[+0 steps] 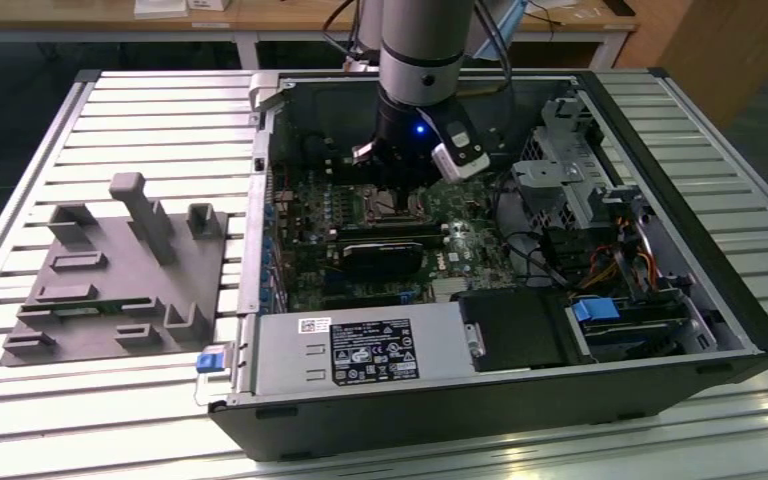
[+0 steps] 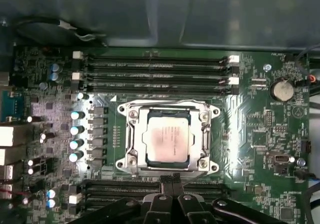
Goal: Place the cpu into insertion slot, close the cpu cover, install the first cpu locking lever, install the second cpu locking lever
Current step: 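Install the second cpu locking lever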
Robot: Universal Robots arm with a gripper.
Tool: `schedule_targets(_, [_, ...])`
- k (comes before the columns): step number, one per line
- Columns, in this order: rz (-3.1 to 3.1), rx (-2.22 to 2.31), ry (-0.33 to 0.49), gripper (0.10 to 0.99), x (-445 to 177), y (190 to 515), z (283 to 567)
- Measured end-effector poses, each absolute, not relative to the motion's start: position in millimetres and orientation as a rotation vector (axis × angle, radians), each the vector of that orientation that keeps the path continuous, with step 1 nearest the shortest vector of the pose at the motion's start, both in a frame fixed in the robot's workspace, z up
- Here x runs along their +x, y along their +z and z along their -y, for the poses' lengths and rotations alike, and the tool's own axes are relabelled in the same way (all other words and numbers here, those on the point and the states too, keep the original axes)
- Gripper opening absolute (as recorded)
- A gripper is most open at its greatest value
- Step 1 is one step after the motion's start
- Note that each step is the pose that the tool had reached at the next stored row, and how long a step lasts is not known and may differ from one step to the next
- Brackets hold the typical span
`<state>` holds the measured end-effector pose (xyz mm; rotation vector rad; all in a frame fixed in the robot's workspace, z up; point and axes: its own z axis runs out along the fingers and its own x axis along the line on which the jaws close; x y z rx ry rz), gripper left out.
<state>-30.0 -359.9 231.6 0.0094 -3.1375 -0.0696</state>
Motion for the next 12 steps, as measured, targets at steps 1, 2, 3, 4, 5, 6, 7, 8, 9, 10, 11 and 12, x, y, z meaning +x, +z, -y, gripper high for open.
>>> schedule_targets(1, [3.138,0.009,-0.07,0.118,-30.5,231.6,361.6])
schedule_targets(2, [3.138,0.009,-0.07,0.118,-31.1,231.6,363.2])
schedule_targets(3, [3.137,0.009,-0.072,0.118,-32.1,231.6,364.5])
schedule_targets(4, [3.137,0.009,-0.076,0.118,-33.3,231.5,365.6])
schedule_targets(5, [3.137,0.009,-0.08,0.118,-35.5,231.5,366.5])
schedule_targets(6, [3.137,0.009,-0.083,0.118,-38.2,231.5,367.3])
schedule_targets(7, [3.137,0.009,-0.085,0.118,-40.5,231.5,368.0])
schedule_targets(8, [3.137,0.009,-0.087,0.118,-42.7,231.4,368.6])
schedule_targets(9, [3.137,0.009,-0.088,0.118,-44.5,231.2,369.0])
schedule_targets(10, [3.137,0.009,-0.089,0.118,-46.0,230.6,369.1])
schedule_targets(11, [3.137,0.009,-0.089,0.118,-46.9,229.8,369.1])
schedule_targets(12, [3.137,0.009,-0.088,0.118,-47.5,228.9,369.2])
